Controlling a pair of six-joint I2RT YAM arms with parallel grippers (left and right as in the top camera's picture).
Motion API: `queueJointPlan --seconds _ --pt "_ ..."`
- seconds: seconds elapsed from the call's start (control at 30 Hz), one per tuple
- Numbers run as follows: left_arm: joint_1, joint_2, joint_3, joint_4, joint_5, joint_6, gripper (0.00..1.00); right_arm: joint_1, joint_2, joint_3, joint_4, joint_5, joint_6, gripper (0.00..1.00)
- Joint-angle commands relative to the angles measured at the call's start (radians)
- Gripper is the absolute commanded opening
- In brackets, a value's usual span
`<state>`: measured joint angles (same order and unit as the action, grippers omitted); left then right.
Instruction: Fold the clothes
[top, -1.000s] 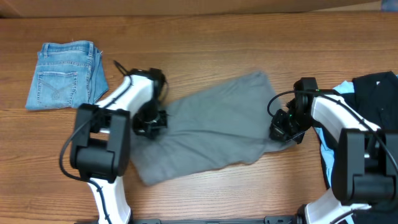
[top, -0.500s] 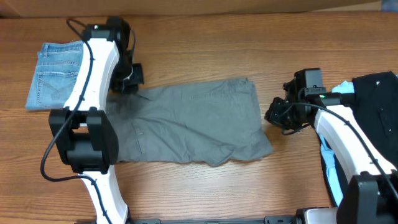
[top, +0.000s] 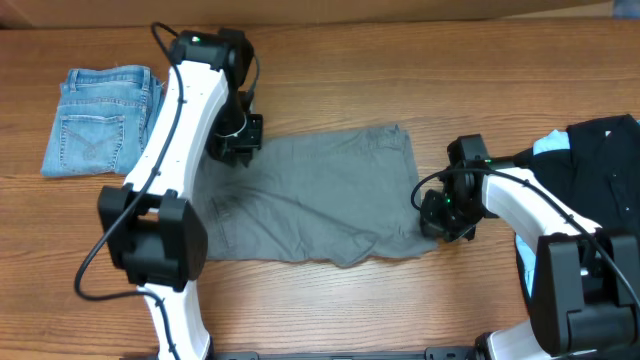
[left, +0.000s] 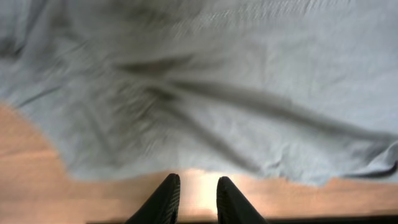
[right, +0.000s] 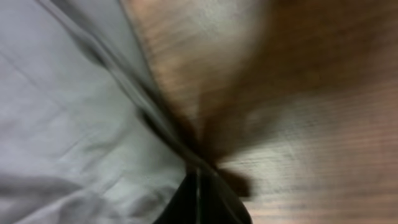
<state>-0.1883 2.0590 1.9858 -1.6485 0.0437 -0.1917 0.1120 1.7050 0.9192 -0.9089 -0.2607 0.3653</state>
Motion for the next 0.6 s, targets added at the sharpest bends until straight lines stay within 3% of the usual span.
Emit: queueJointPlan --seconds 0.0,0.13,0.2,0.33,0.4,0.43,0.57 --pt "0.005 -0.076 0.013 -0.035 -0.047 -0.024 0.24 -0.002 0.006 -0.032 -0.024 0.018 0.099 0.04" --pt "0.004 -0.087 -0.004 -0.042 -0.038 -0.026 0.25 -0.002 -0.006 -0.034 -0.098 0.072 0.156 0.04" --pt "0.004 -0.087 -0.026 -0.042 -0.024 -0.026 0.25 -0.002 -0.035 -0.032 -0.091 0.081 0.152 0.1" --pt "0.004 -0.094 -0.081 -0.039 -0.026 -0.037 0.21 -0.002 -0.126 0.021 -0.043 0.077 0.055 0.39" --pt "0.004 -0.104 -0.104 -0.034 -0.029 -0.037 0.22 -0.002 -0.169 0.063 -0.005 0.07 0.012 0.63" --pt "0.004 -0.108 -0.111 -0.034 -0.029 -0.039 0.22 -0.002 -0.188 0.085 0.031 0.068 -0.002 0.71" --pt "0.004 -0.137 -0.116 -0.042 -0.028 -0.049 0.23 -0.002 -0.201 0.119 0.214 0.037 -0.008 0.72"
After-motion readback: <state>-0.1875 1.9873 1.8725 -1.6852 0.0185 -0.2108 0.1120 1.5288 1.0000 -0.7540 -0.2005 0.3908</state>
